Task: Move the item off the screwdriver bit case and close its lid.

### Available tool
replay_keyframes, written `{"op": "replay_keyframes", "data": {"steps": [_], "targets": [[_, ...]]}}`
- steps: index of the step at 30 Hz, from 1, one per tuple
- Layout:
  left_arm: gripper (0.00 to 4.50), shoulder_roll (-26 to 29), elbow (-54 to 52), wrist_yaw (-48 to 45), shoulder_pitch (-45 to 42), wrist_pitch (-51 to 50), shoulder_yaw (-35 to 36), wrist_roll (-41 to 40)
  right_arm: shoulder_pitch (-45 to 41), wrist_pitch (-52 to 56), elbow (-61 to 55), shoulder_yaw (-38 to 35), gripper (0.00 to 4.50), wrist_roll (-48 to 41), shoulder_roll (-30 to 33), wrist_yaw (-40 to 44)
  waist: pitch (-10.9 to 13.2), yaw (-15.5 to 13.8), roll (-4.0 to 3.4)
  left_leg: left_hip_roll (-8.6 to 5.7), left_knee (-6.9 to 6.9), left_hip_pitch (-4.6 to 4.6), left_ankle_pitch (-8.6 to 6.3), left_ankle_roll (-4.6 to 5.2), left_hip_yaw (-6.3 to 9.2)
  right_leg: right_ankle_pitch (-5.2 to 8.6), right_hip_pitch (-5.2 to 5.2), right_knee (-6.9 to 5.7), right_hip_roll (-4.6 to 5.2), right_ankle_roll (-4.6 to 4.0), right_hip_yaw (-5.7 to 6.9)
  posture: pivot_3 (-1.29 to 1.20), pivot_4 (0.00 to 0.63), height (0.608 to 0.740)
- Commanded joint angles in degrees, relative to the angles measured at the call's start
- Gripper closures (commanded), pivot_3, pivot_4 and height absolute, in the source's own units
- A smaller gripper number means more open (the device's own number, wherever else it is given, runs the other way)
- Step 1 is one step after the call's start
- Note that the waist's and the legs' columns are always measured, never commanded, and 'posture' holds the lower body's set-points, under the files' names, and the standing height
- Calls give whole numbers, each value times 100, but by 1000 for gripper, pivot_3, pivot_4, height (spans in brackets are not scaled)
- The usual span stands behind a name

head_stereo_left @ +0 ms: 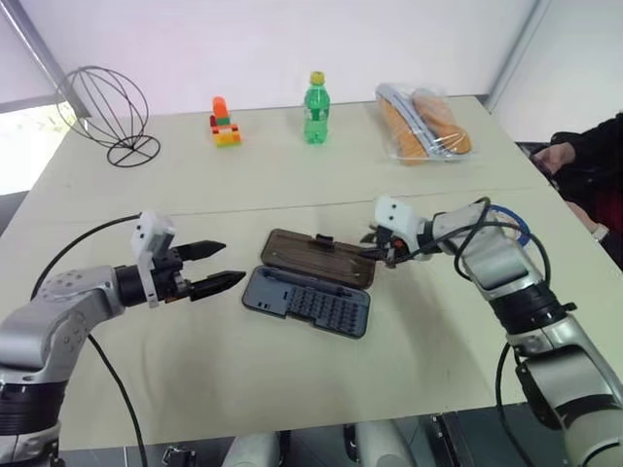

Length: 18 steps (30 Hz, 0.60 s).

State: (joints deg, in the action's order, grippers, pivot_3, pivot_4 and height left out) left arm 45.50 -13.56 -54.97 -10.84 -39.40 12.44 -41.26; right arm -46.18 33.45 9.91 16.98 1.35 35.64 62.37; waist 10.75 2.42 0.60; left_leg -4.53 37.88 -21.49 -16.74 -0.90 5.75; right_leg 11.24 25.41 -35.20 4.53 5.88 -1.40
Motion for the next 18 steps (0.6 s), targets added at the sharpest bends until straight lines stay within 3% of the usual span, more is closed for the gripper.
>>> {"op": "replay_keyframes", "data": {"steps": [1,15,18], "targets": [[0,59,-113,-24,-6,62,127,-7,-365,103,386,-128,1149,-49,-83,-60,0,-5,1,2,0,1,0,0,1,0,-1,0,-1,-1,1,0,150,740],[0,532,-347,-460,44,-52,67,2,-1055,-817,3229,269,1149,326,-717,228,-1,18,2,0,-1,4,0,0,-3,0,-2,0,-4,-1,0,0,150,740],[0,490,-400,-392,132,-44,134,1,-1033,-1375,3447,511,2032,613,-752,261,-4,22,3,2,0,12,0,0,-4,-2,-9,-1,-6,-3,-1,0,150,740]]}}
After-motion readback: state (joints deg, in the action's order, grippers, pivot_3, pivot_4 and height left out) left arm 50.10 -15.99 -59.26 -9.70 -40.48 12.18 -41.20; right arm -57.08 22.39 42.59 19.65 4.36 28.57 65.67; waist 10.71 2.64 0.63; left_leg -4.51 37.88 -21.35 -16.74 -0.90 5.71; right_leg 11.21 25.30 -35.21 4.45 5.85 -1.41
